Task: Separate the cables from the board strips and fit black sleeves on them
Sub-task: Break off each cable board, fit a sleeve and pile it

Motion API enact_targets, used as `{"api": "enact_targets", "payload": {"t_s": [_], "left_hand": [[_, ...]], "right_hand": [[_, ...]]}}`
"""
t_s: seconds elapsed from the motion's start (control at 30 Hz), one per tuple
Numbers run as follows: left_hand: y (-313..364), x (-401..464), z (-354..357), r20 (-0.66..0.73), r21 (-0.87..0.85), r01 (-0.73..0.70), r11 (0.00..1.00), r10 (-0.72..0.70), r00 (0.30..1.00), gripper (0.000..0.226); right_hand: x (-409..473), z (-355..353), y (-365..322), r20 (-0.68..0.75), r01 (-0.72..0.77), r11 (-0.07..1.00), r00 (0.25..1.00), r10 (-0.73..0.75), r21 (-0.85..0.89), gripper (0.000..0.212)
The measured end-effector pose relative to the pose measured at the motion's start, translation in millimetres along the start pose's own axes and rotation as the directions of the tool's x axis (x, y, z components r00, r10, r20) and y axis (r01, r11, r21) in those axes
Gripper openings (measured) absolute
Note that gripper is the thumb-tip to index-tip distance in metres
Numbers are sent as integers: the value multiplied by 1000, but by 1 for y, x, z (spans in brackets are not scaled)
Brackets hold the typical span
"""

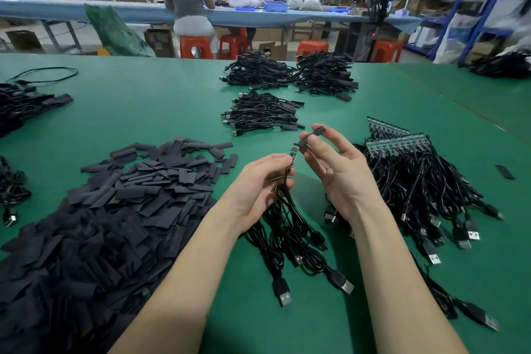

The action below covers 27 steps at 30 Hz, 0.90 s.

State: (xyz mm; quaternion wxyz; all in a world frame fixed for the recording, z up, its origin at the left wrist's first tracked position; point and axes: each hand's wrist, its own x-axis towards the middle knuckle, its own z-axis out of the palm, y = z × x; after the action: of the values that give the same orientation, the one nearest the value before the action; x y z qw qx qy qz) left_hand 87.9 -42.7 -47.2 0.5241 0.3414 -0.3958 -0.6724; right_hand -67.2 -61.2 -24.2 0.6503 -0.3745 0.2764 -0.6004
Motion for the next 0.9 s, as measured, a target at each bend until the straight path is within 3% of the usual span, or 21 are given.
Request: {"api": "enact_targets", "payload": {"t_s": [0.27, 0.37, 0.6, 0.9], "left_hand": [[0, 1, -2, 17, 5, 4, 1000, -4, 1000, 6], [3, 1, -3, 19, 44, 14, 999, -14, 1000, 9], [18, -7, -14, 109, 196, 14, 980, -36, 993, 2], [28, -12, -21, 259, 352, -49, 935, -47, 965, 15]], "right_hand": [[-1, 1, 1, -15, 23, 998, 1000, -23, -51, 23], [-2, 1, 0, -10, 3, 995, 1000, -4, -95, 23], [-4, -3, -4, 84, -71, 992, 993, 80, -106, 23], [-8, -11, -9, 251, -183, 960, 939, 235, -213, 21]]}}
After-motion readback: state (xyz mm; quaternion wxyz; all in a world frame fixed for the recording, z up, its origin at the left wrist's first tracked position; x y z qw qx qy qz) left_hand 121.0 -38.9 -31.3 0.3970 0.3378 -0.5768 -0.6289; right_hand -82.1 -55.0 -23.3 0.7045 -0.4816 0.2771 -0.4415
